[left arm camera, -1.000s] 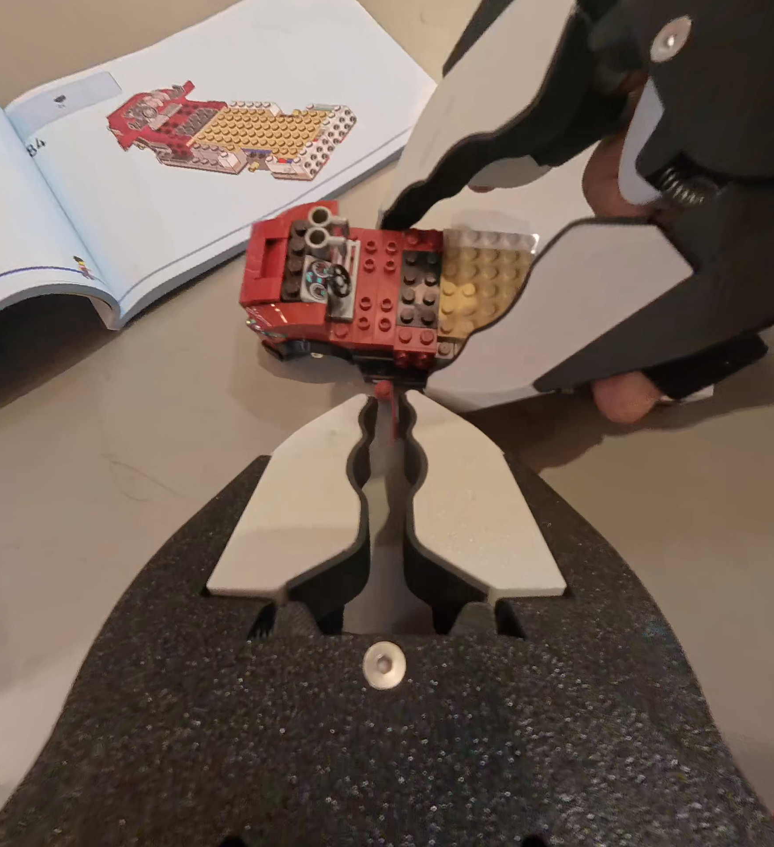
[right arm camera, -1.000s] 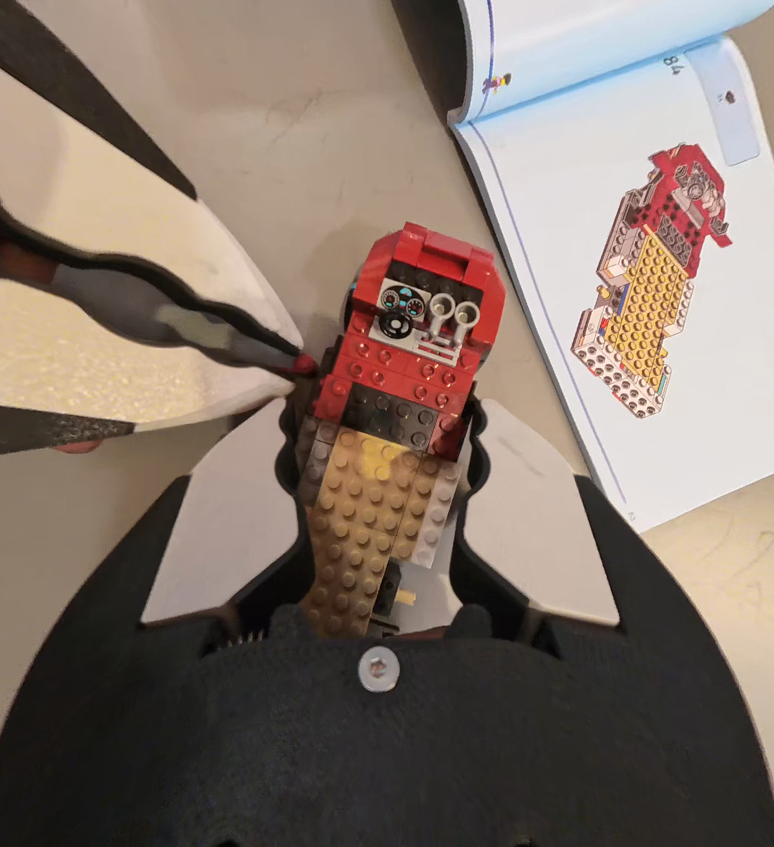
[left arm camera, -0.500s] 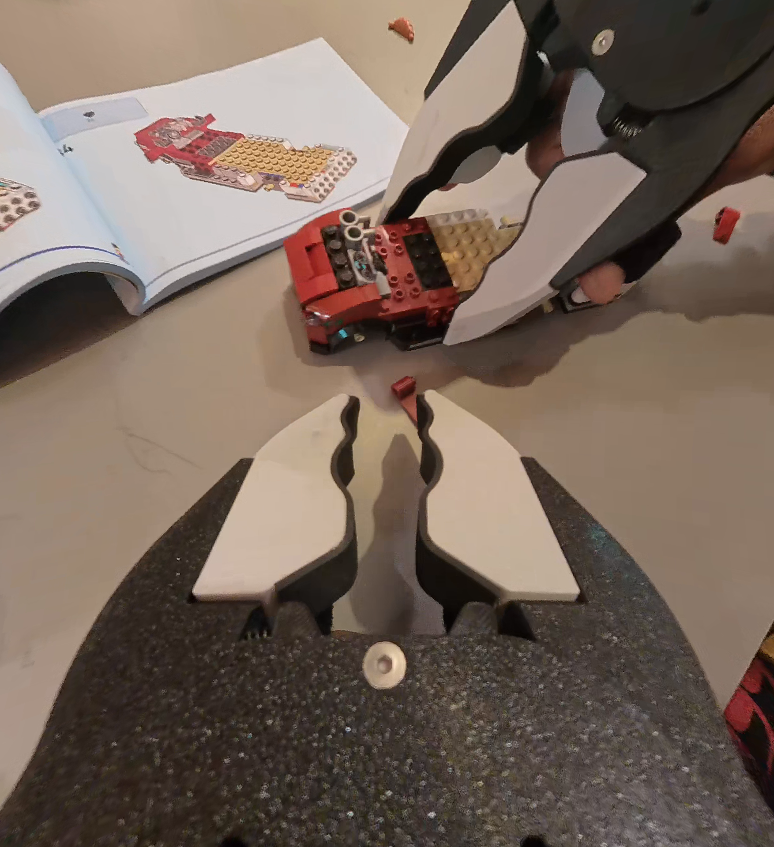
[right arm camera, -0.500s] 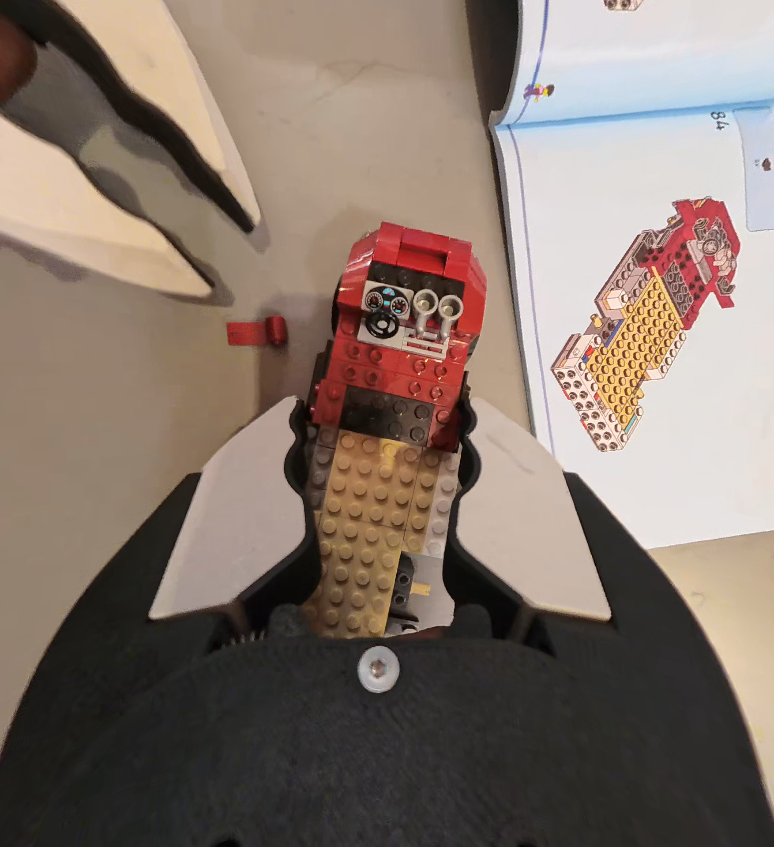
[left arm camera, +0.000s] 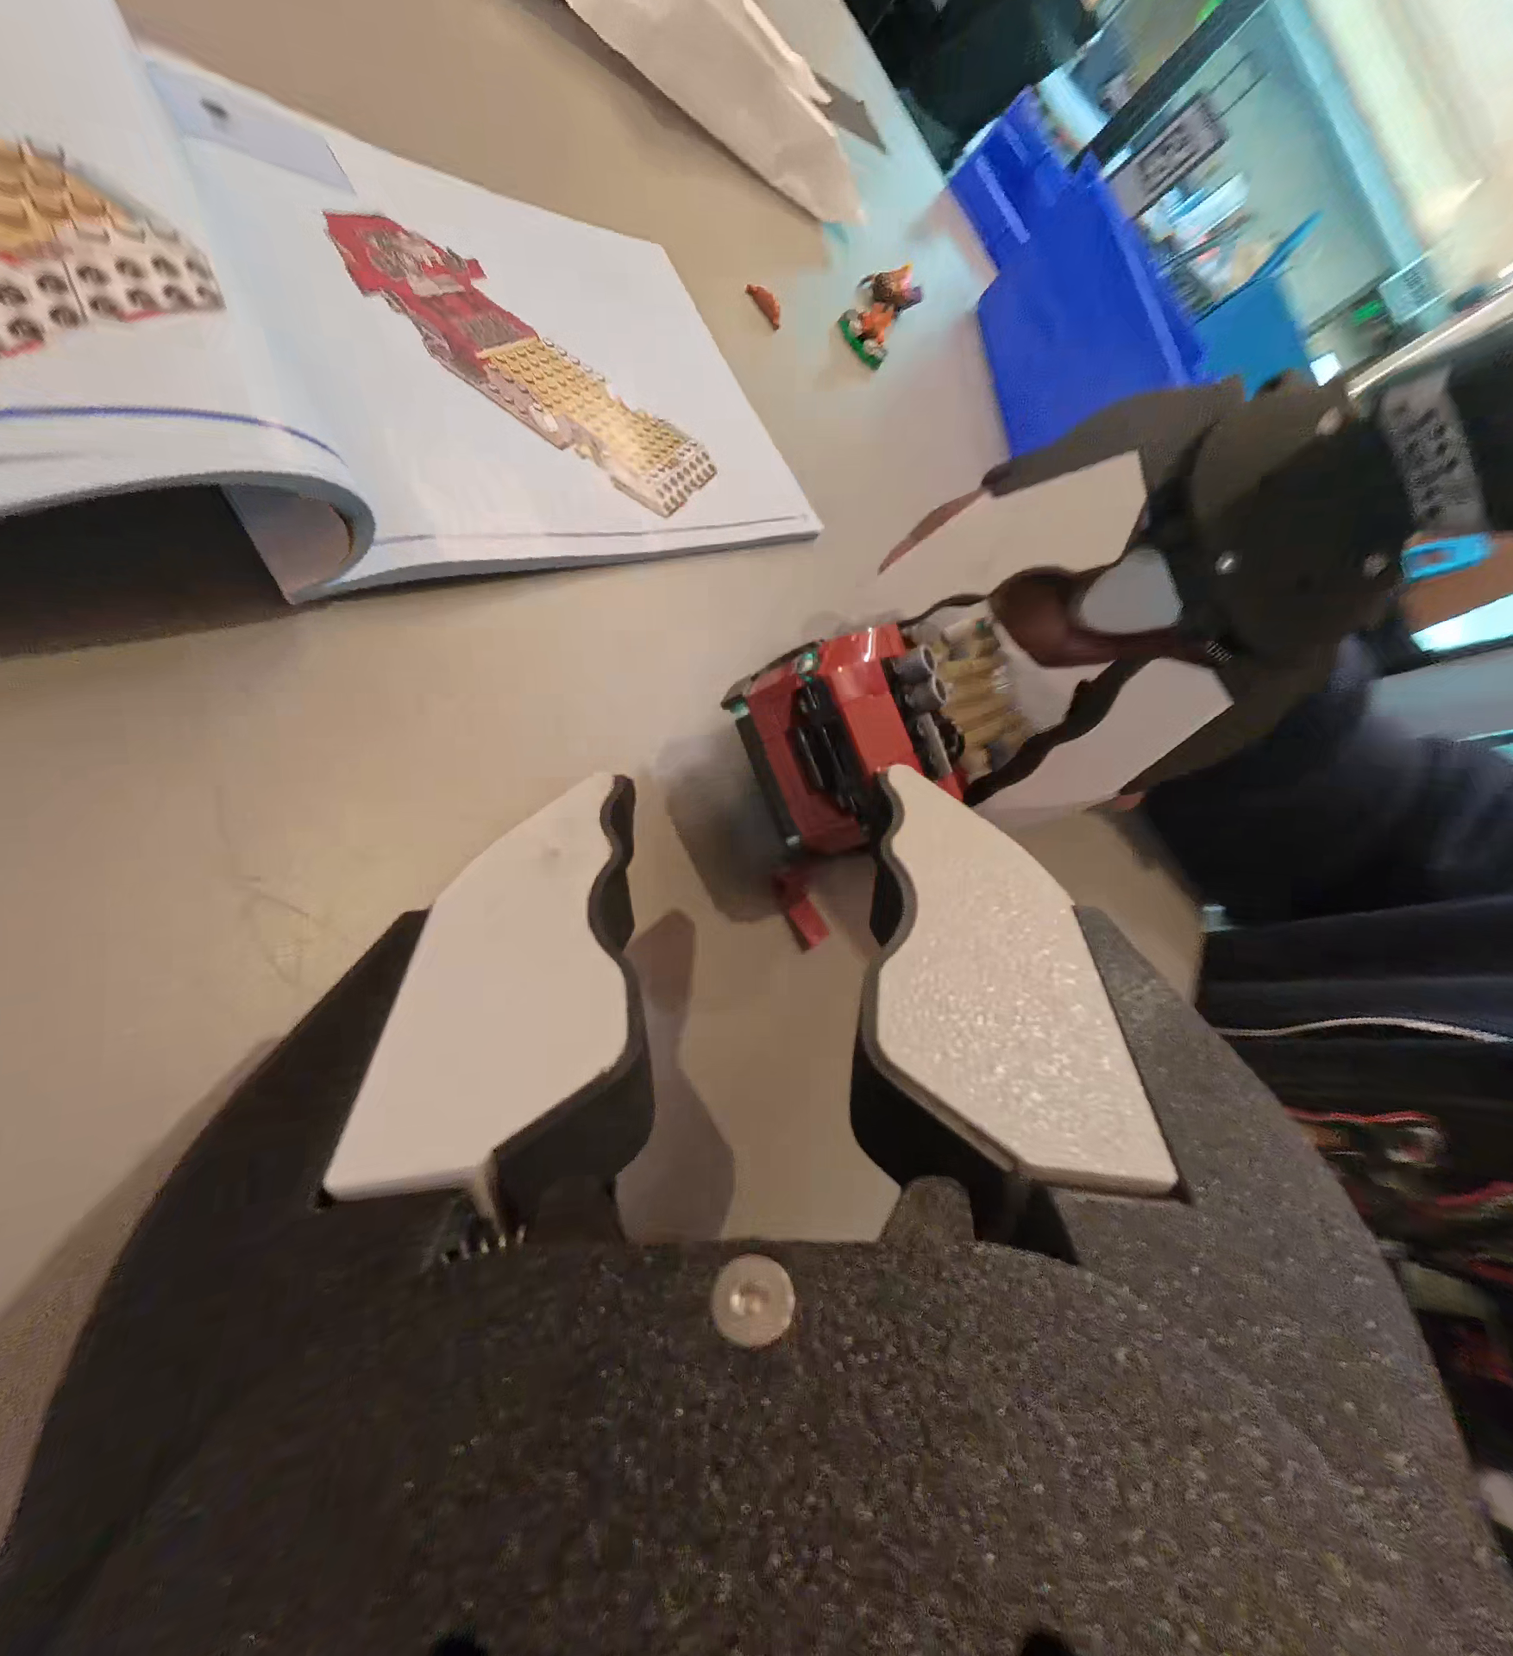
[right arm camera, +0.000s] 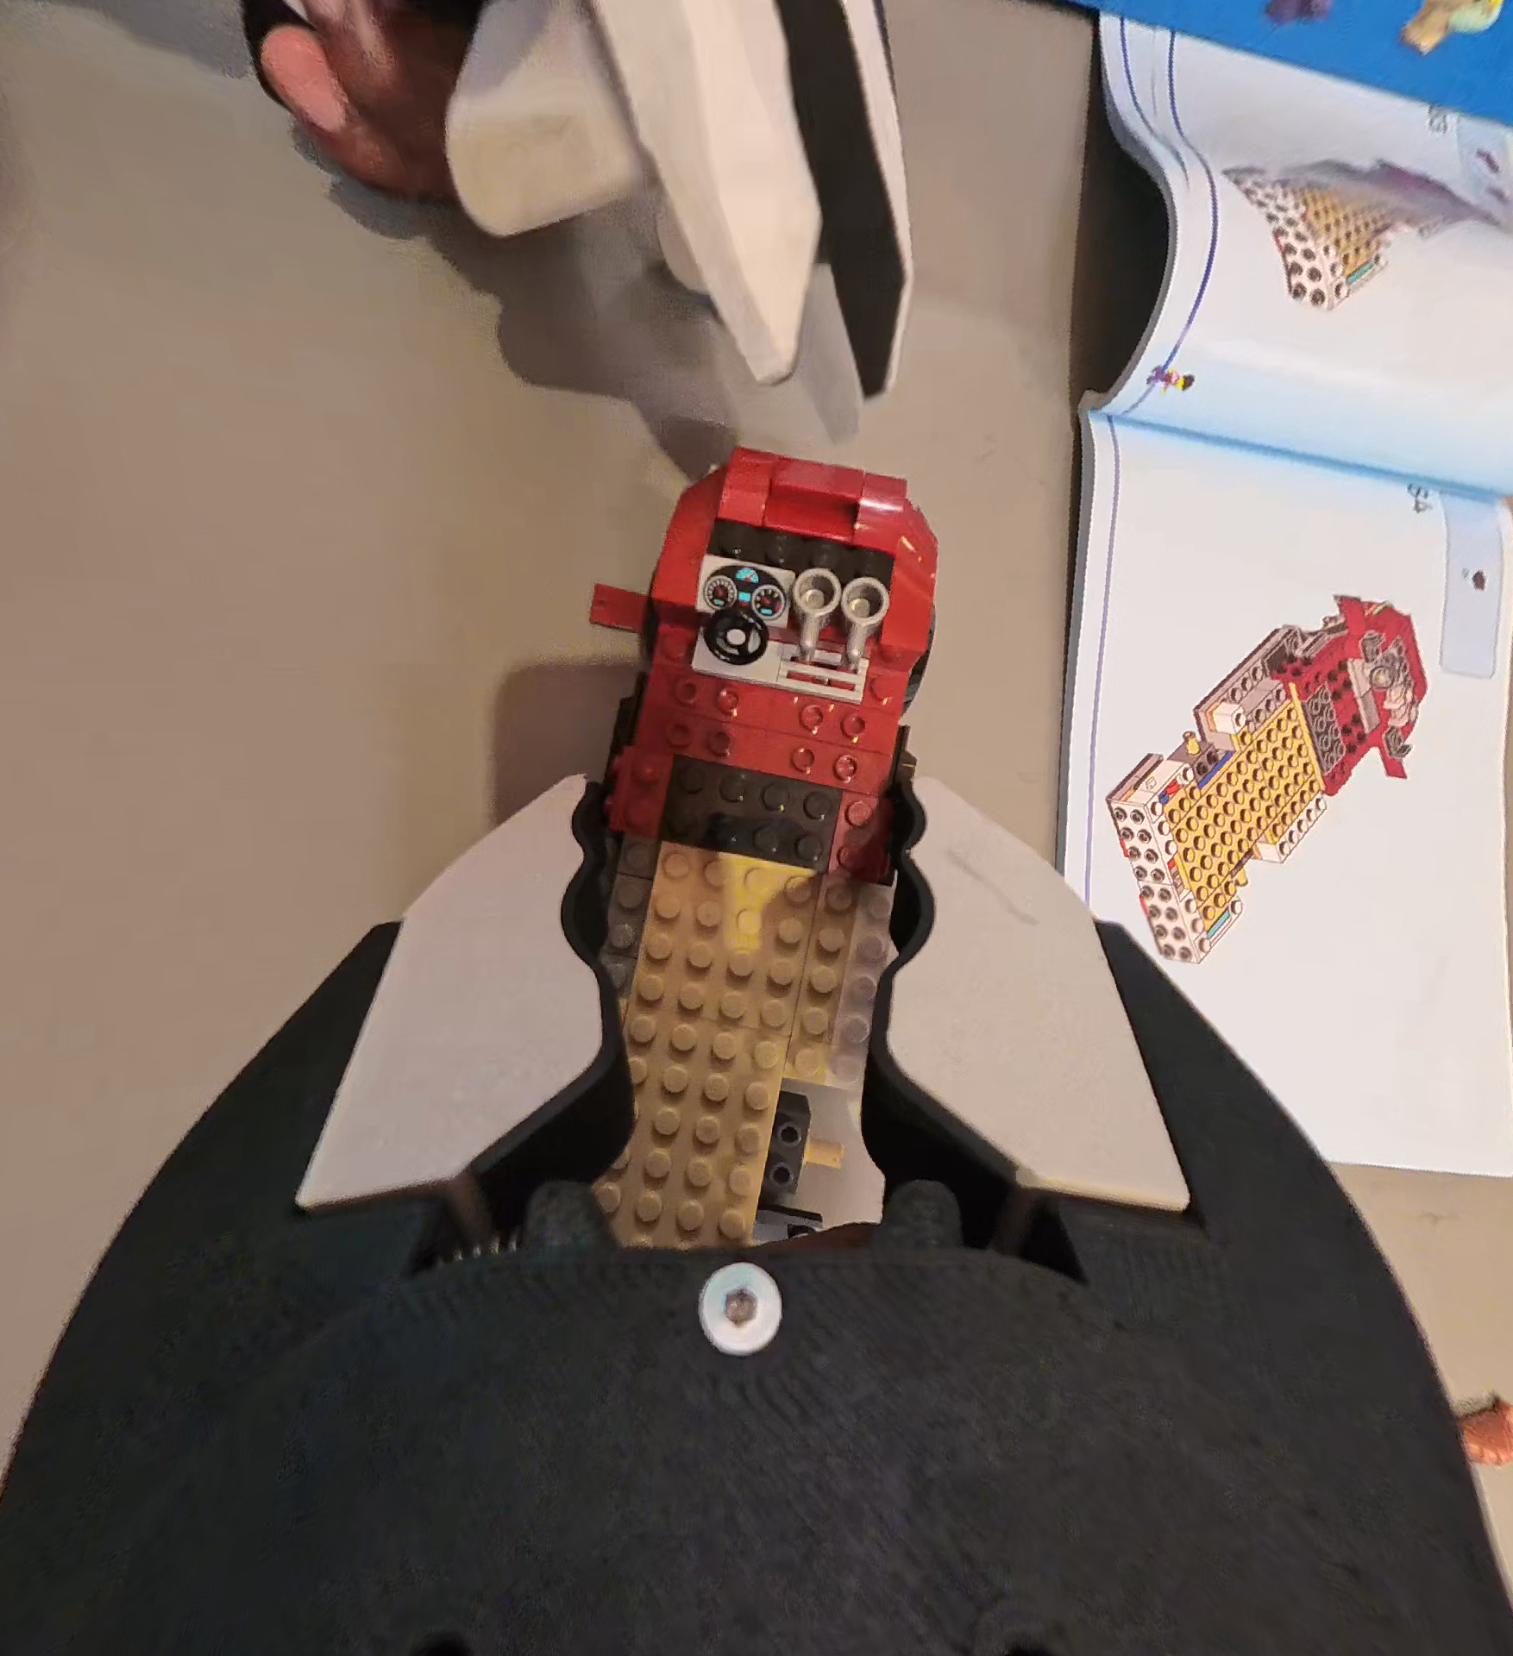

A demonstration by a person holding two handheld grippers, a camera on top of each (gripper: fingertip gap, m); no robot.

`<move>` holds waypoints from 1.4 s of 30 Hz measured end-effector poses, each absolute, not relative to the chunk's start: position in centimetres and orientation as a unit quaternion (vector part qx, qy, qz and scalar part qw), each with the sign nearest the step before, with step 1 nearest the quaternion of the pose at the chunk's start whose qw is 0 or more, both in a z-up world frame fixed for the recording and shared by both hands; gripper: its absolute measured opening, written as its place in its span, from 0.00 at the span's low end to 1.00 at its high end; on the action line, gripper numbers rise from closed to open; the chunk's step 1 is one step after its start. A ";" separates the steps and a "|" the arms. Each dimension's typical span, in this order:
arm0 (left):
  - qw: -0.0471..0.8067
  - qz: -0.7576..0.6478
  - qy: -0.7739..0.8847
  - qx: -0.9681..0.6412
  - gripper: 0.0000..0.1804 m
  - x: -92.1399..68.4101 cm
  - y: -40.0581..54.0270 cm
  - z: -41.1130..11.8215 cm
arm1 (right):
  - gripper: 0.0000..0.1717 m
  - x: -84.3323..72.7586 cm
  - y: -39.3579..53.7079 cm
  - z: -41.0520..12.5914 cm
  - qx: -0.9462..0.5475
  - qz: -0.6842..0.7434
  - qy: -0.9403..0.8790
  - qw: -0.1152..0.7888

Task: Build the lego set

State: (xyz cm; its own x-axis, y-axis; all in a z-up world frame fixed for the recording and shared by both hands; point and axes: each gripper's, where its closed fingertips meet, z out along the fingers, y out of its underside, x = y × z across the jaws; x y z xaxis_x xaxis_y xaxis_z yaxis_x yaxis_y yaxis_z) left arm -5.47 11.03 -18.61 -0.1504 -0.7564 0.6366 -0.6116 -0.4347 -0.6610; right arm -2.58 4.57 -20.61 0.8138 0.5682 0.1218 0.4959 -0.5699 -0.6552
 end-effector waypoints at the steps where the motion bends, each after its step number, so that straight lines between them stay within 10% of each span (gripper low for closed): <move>1: 0.035 -0.562 0.511 -0.650 0.28 -5.3 10.9 -18.6 | 0.36 -2.6 4.6 -20.5 -0.882 0.053 -0.304 0.357; 15: -0.171 -0.664 0.428 -0.588 0.29 -3.9 6.2 -16.4 | 0.36 -3.3 4.6 -18.7 -0.841 0.039 -0.351 0.410; 42: -0.258 -0.637 0.531 -0.495 0.30 -5.6 2.2 -16.2 | 0.35 -4.5 2.8 -17.9 -0.796 0.063 -0.436 0.415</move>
State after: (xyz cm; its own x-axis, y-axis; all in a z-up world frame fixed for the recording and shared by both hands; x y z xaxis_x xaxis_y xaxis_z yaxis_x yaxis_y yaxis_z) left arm -5.63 2.21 -16.25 -0.3764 -0.1971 0.9052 -0.8551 -0.3022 -0.4214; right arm -4.46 2.82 -17.95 0.6111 0.7471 0.2617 0.6423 -0.2748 -0.7155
